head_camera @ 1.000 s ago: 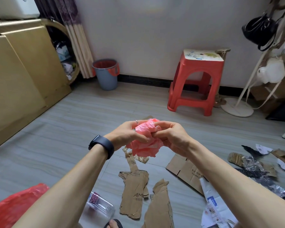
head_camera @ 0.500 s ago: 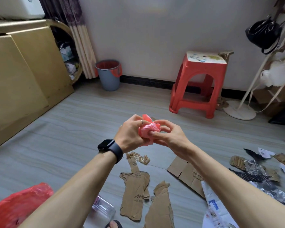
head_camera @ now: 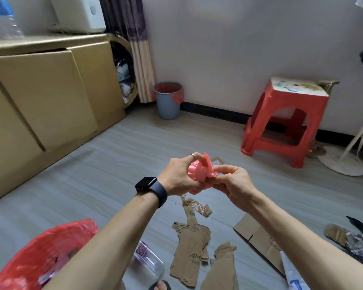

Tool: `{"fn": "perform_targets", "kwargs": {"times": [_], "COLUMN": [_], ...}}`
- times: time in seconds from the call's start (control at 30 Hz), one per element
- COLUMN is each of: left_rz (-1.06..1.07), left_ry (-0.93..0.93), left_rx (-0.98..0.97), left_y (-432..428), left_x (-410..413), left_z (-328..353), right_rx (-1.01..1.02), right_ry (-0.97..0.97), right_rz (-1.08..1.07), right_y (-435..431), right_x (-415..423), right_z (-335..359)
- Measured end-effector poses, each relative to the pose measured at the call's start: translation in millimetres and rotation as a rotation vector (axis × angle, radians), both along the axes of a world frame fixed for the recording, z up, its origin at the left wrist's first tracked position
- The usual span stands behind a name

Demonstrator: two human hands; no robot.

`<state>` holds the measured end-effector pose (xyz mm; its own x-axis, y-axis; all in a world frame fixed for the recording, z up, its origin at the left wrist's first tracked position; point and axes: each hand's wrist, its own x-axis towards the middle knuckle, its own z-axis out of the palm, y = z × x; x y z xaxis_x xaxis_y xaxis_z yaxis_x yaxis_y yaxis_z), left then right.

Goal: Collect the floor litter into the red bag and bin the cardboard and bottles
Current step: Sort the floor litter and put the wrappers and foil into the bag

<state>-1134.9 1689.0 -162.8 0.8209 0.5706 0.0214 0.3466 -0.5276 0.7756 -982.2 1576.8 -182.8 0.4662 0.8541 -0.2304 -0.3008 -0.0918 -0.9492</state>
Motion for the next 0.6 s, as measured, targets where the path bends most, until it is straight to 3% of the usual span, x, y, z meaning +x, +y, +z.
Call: {"fn": "perform_targets", "kwargs": {"times": [0.17, 0.23, 0.37, 0.47, 0.6], "left_rz": [0.088, 0.165, 0.460, 0.647, 0.676], "left_ry": [0.128, 0.190, 0.362, 0.492, 0.586], "left_rx": [0.081, 0.106, 0.206, 0.186, 0.112], "left_y": [21, 31, 55, 61, 42], "left_x": [-60, -100, -212, -295, -345], "left_z": [-6, -15, -44, -70, -128], "right_rx": [-0.029, -0.048, -0.154, -0.194, -0.269], "right_ry": [0.007, -0.141, -0.617, -0.661, -0.791], "right_rz": [0.161, 0.297, 0.571, 0.689, 0.770], "right_y": [28, 43, 75, 88, 97], "right_x": [-52, -79, -136, -178, -231], "right_z": [-8, -17, -57, -92, -131]}}
